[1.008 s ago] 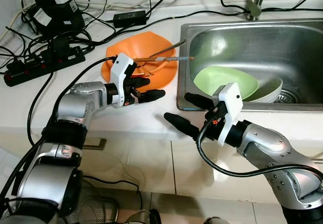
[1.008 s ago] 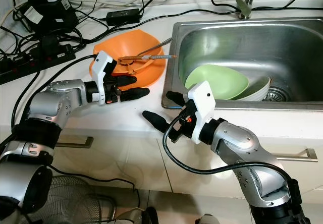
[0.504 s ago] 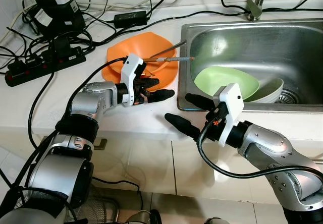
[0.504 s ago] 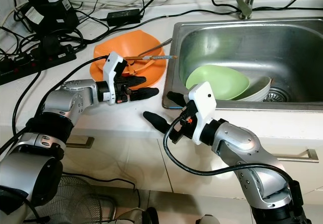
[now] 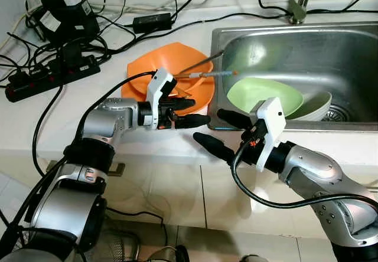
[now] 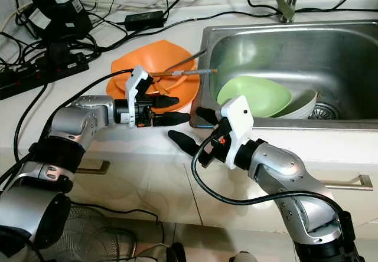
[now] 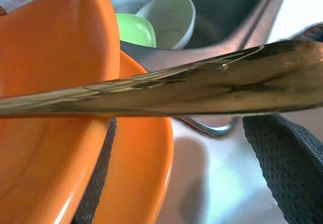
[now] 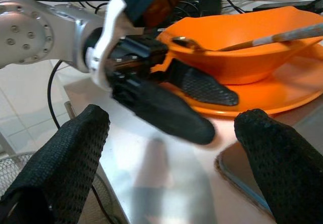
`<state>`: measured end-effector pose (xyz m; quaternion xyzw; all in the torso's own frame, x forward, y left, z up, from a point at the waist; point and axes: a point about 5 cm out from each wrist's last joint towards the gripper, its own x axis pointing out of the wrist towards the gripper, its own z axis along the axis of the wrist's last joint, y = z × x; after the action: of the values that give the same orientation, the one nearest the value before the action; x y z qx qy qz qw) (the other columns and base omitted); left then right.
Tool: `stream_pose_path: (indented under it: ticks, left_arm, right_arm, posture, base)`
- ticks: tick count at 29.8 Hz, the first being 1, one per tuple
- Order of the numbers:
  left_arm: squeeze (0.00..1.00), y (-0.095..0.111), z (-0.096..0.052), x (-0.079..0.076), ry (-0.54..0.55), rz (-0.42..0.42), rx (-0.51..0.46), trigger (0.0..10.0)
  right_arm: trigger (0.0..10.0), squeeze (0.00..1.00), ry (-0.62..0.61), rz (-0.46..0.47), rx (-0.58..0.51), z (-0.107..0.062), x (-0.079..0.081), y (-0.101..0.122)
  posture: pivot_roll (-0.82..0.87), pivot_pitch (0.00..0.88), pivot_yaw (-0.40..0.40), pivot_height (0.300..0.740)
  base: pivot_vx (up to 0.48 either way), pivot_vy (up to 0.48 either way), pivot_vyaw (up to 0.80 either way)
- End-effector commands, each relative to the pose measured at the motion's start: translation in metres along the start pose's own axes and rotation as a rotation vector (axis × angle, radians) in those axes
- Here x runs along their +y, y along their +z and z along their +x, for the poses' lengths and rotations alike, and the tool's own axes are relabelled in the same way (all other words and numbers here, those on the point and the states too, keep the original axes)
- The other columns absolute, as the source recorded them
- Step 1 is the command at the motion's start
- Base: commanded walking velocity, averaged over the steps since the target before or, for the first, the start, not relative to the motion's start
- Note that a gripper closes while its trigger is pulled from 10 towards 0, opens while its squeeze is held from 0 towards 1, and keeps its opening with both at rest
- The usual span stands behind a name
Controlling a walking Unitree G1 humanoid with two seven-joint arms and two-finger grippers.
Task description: Kitchen organization
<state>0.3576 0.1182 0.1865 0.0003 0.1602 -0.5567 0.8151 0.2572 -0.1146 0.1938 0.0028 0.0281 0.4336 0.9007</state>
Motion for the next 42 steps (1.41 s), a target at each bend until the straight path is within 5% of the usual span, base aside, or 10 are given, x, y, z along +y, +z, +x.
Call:
stream_pose_path:
  ticks: [1, 13, 18, 24, 42]
  left_arm:
    - [0.00, -0.026, 0.000, -0.004, -0.026, -0.074, 0.100, 10.0]
    - [0.00, -0.032, -0.015, -0.008, 0.016, -0.055, 0.106, 10.0]
    - [0.00, -0.013, -0.019, -0.003, 0.145, 0.002, -0.004, 10.0]
    - [0.00, -0.004, -0.022, -0.007, 0.162, 0.018, -0.047, 10.0]
    - [0.00, 0.011, -0.036, -0.045, 0.204, 0.036, -0.137, 10.0]
  right_arm:
    - [10.0, 0.00, 0.008, -0.006, -0.013, 0.001, 0.001, 0.004]
    - [10.0, 0.00, 0.014, -0.006, -0.014, 0.003, 0.000, 0.004]
    - [10.0, 0.00, 0.017, -0.008, -0.019, 0.007, -0.001, 0.004]
    - [10.0, 0.00, 0.019, -0.009, -0.022, 0.009, -0.002, 0.004]
    - [10.0, 0.00, 0.042, -0.019, -0.039, 0.018, -0.007, 0.004]
  posture:
    - [-0.22, 0.096, 0.166, 0.740]
    - [-0.20, 0.088, 0.158, 0.740]
    - [-0.19, 0.077, 0.154, 0.740]
    - [-0.19, 0.068, 0.151, 0.740]
    - [-0.14, 0.028, 0.139, 0.740]
  base:
    - [0.000, 0.000, 0.00]
    - [0.000, 0.000, 0.00]
    - [0.000, 0.000, 0.00]
    - [0.000, 0.000, 0.00]
    - [0.000, 0.000, 0.00]
